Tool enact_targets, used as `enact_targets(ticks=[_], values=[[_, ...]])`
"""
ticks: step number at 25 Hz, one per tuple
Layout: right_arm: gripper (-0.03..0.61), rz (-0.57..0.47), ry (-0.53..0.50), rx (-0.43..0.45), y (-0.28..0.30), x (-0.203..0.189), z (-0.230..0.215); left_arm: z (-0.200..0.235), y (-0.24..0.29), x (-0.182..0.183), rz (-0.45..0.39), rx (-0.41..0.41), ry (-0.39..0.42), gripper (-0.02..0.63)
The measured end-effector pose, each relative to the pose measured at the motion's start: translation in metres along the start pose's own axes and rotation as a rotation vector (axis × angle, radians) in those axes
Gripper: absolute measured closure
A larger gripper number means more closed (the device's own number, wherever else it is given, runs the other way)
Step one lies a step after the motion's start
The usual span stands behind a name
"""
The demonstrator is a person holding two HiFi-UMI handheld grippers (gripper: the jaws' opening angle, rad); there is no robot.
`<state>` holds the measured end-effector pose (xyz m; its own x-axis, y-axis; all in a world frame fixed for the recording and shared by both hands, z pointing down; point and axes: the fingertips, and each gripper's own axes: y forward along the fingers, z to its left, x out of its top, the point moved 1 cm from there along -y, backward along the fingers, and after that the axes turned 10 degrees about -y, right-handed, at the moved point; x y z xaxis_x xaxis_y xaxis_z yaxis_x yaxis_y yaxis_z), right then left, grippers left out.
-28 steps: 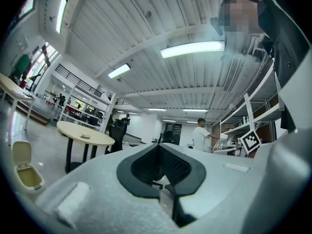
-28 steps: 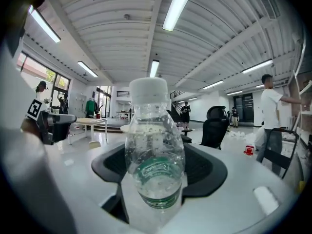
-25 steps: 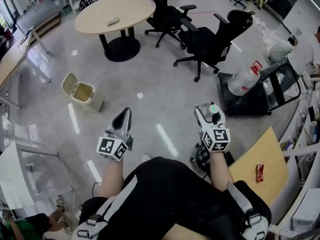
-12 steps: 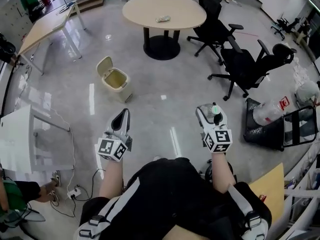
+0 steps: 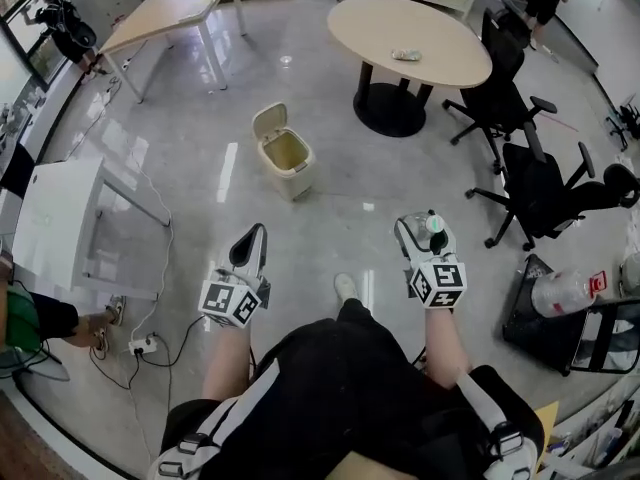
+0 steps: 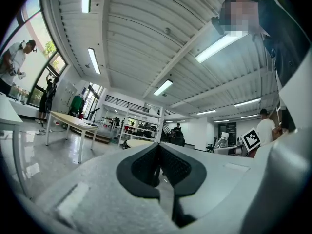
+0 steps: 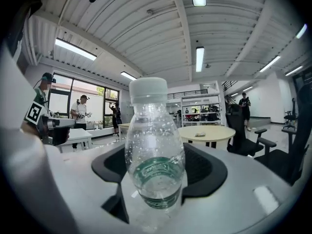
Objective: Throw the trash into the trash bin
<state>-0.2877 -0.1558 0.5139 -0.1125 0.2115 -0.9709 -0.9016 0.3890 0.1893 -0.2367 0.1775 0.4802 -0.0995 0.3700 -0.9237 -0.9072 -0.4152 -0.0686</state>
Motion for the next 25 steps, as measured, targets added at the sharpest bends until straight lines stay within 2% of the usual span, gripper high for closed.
enact_targets(ticks=[5, 13, 21, 25], values=[[0.250, -0.029, 0.003, 0.123, 0.068, 0.015, 0.001, 0.026, 0.016, 0.014, -0.034, 0.095, 0.035, 0.612], [0.250, -0.080, 0.001, 0.254, 0.159, 0.041, -0.006, 0.050, 0.051, 0.042, -0.094, 0.225, 0.042, 0.614], [0.250, -0.067, -0.004, 0.326, 0.214, 0.037, -0.038, 0.060, 0.099, 0.032, -0.108, 0.309, 0.033, 0.612], [0.250, -0.057, -0.012, 0.360, 0.230, 0.028, -0.053, 0.056, 0.120, 0.018, -0.108, 0.321, 0.032, 0.612]])
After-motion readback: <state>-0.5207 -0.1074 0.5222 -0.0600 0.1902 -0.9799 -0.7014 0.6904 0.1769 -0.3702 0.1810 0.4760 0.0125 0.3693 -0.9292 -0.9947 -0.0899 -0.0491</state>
